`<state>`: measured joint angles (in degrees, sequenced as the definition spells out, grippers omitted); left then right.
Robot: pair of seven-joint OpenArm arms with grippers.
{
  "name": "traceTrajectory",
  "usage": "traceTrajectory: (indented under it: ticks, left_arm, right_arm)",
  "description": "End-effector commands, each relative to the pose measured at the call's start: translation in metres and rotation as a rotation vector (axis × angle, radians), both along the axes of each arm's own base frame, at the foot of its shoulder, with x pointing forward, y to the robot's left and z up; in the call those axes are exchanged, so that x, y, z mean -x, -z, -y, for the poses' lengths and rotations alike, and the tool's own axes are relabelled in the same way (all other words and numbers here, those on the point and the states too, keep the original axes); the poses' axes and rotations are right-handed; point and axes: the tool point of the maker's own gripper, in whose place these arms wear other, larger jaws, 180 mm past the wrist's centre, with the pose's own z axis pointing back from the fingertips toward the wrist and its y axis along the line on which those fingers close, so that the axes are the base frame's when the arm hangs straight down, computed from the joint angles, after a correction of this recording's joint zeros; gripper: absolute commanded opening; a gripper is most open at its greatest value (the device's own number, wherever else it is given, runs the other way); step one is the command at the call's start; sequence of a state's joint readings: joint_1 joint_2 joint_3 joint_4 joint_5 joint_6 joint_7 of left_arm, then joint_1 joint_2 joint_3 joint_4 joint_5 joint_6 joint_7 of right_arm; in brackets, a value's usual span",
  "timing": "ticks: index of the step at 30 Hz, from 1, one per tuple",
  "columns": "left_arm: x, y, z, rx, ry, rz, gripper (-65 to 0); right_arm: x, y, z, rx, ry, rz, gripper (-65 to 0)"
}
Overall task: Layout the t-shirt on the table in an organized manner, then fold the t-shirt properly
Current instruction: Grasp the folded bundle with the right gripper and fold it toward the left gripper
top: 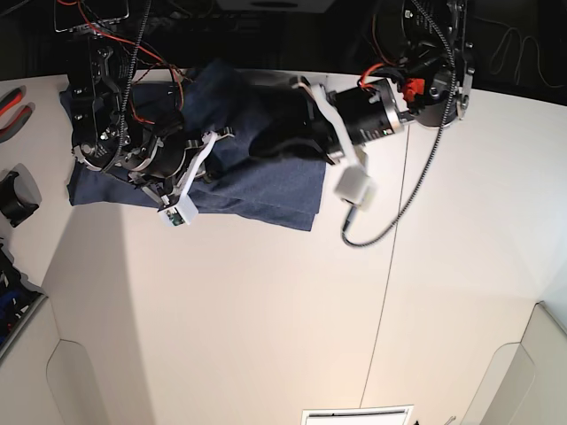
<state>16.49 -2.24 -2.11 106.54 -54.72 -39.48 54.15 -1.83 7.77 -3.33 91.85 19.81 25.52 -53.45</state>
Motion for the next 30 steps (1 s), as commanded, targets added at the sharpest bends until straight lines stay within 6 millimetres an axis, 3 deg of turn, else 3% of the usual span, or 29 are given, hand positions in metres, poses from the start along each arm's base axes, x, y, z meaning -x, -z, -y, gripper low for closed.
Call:
traceTrajectory:
  ticks: [1, 4, 7, 11, 14, 21, 25, 30]
  left_arm:
    - [-0.009, -0.008, -0.007, -0.056, -0.007, 0.059, -65.0]
    - [-0.015, 0.019, -0.026, -0.257, -0.012, 0.048, -65.0]
    - [-0.005, 0.04, -0.031, -0.278, 0.011, -0.017, -65.0]
    - [0.018, 0.077, -0.021, -0.274, 0.074, -0.14, -65.0]
    - [0.037, 0.092, -0.003, -0.262, 0.158, -0.206, -65.0]
    - [0.078, 0.069, 0.049, -0.156, 0.394, -0.237, -65.0]
    - [0.076, 0.061, 0.052, -0.154, 0.399, -0.205, -65.0]
    - [0.059, 0.047, 0.045, -0.138, 0.338, -0.146, -65.0]
  right_arm:
    - [-0.007, -0.009, -0.001, -0.019, 0.003, 0.035, -65.0]
    - [-0.005, -0.007, -0.001, -0.019, 0.003, 0.03, -65.0]
    - [-0.008, -0.009, -0.002, -0.021, 0.004, 0.037, -65.0]
    - [-0.01, -0.011, -0.002, -0.025, 0.006, 0.046, -65.0]
    - [-0.011, -0.011, -0.002, -0.027, 0.008, 0.052, -65.0]
    - [-0.011, -0.011, -0.002, -0.028, 0.008, 0.053, -65.0]
    - [-0.014, -0.017, -0.007, -0.066, 0.014, 0.067, -65.0]
    - [-0.033, -0.046, -0.013, -0.127, 0.018, 0.144, -65.0]
